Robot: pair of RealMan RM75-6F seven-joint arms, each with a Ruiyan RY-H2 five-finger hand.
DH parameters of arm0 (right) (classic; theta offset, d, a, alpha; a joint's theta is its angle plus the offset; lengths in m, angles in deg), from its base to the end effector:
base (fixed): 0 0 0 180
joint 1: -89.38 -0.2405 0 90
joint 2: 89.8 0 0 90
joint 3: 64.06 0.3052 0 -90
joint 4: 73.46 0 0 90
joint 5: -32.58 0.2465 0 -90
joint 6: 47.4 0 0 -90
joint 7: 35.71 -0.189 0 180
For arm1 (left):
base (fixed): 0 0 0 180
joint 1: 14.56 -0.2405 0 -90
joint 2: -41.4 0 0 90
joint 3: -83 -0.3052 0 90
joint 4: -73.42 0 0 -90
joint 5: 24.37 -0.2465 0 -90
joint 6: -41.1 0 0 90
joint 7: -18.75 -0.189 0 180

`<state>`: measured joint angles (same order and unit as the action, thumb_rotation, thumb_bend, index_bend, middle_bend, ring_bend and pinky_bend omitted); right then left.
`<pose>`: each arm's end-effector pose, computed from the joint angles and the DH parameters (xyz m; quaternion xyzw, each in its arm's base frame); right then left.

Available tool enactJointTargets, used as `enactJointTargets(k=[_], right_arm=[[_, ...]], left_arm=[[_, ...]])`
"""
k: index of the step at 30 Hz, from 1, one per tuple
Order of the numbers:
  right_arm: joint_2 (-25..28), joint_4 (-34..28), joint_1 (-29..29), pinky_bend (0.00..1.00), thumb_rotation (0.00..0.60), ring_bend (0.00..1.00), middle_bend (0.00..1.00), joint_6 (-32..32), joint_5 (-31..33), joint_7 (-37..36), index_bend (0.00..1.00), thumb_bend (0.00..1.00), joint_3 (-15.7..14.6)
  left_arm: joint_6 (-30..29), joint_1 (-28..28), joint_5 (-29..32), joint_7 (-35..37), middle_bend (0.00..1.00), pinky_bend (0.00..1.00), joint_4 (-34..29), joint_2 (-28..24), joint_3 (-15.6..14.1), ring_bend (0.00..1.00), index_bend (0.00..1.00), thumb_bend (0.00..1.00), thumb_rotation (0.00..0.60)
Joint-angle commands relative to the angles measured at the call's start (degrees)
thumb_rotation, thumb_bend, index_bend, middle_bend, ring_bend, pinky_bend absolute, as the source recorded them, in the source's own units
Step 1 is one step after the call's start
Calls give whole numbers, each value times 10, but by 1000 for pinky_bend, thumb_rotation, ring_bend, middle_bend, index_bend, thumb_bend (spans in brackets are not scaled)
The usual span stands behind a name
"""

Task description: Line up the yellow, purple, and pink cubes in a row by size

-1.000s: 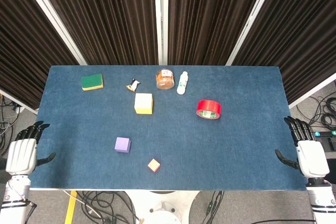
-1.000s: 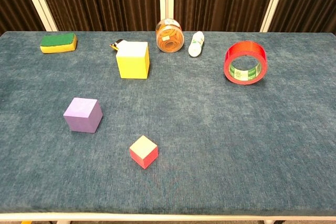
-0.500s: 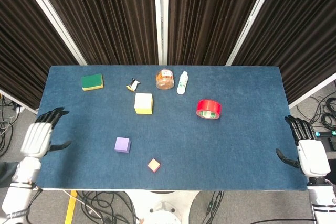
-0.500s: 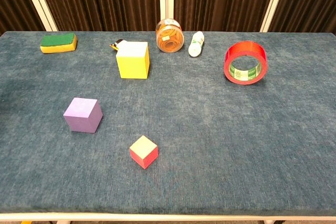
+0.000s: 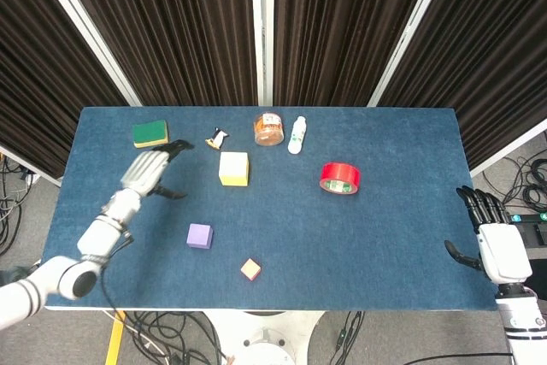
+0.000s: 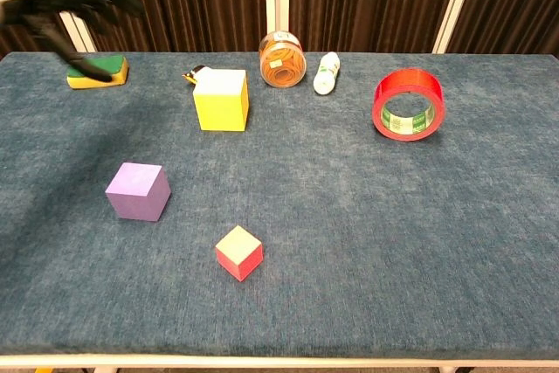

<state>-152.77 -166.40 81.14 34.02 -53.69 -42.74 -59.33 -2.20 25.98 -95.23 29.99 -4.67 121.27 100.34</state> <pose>-0.3538 -0.2619 0.1479 0.5907 -0.4118 0.4309 0.5439 -0.2136 0.4804 0.0065 -0.6630 -0.4955 -0.4227 0.3690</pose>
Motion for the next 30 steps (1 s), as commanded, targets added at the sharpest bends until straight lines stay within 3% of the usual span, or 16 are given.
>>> enactJointTargets(k=[1,13,26,30], right_arm=[[2,-2,-1,0,600,0,52,-1,1,2,0,161,0],[12,-6,1,0,600,0,53,-4,12,3,0,161,1],[12,2,3,0,600,0,52,-8,19,-8,0,162,1],[13,1,2,0,600,0,52,-9,20,-7,0,162,2]], left_arm=[[66,63,58,-8,187,241,76,61,16,167,167,53,600],[125,149,163,-60,143,241,187,147,23,129,146,36,600],[180,200,202,-99,140,241,274,203,-6,129,147,37,600],[187,211,217,-103,178,241,303,221,-6,131,185,36,600]])
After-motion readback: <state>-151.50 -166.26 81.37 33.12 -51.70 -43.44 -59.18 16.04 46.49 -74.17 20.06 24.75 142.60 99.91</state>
